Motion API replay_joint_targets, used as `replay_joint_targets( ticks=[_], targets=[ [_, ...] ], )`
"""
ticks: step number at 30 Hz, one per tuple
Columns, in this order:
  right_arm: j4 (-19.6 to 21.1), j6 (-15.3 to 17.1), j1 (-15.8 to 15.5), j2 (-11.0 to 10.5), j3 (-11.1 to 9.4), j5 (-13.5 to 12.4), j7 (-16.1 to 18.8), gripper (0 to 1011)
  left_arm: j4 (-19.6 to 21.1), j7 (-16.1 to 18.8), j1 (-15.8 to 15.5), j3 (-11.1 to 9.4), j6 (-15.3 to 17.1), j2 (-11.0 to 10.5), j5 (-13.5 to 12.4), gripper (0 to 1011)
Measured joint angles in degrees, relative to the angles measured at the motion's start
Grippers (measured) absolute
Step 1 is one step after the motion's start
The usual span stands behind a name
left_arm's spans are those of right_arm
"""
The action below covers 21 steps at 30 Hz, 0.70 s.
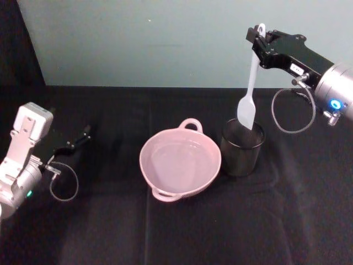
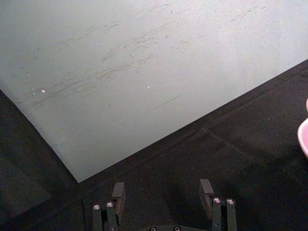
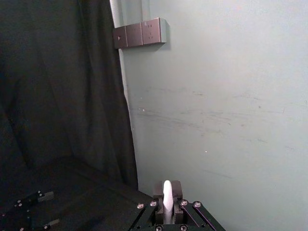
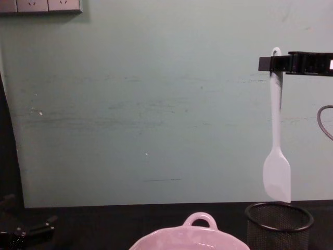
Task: Use the one hand to pick up the spoon and stir the clear water in the bowl.
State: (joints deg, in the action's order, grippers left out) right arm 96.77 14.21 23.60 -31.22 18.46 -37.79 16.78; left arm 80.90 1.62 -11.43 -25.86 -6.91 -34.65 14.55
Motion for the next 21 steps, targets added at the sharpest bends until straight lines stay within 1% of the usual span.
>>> replay_joint_targets(
  ticks=[3,7,8,11,12,14,15,17,18,20,21],
  targets=[
    [-0.36,0.03,0.3,0.43,0.29,0.11,0.14,109,0.0,0.0,0.0,0.0,0.0,0.0,0.0,1011],
    [-1.71,0.1,1.69,1.8,1.86,0.21,1.35,109,0.0,0.0,0.0,0.0,0.0,0.0,0.0,1011],
    [-2.62,0.15,2.53,2.51,2.83,0.26,2.1,109,0.0,0.0,0.0,0.0,0.0,0.0,0.0,1011],
    [-3.93,0.14,3.8,3.59,4.33,0.36,3.32,109,0.0,0.0,0.0,0.0,0.0,0.0,0.0,1011],
    [-5.11,0.06,4.78,4.41,5.5,0.49,4.28,109,0.0,0.0,0.0,0.0,0.0,0.0,0.0,1011],
    [-6.15,-0.28,5.66,5.29,6.57,0.6,5.4,109,0.0,0.0,0.0,0.0,0.0,0.0,0.0,1011],
    [-7.39,-0.66,6.59,6.16,7.69,0.67,6.39,109,0.0,0.0,0.0,0.0,0.0,0.0,0.0,1011],
    [-8.56,-1.05,7.49,7.03,8.74,0.77,7.35,109,0.0,0.0,0.0,0.0,0.0,0.0,0.0,1011],
    [-9.96,-1.53,8.39,7.92,9.85,0.99,8.27,109,0.0,0.0,0.0,0.0,0.0,0.0,0.0,1011],
    [-11.42,-2.12,9.28,8.85,10.91,1.29,9.22,109,0.0,0.0,0.0,0.0,0.0,0.0,0.0,1011],
    [-12.98,-2.84,10.09,9.67,11.9,1.65,10.25,109,0.0,0.0,0.0,0.0,0.0,0.0,0.0,1011]
  ],
)
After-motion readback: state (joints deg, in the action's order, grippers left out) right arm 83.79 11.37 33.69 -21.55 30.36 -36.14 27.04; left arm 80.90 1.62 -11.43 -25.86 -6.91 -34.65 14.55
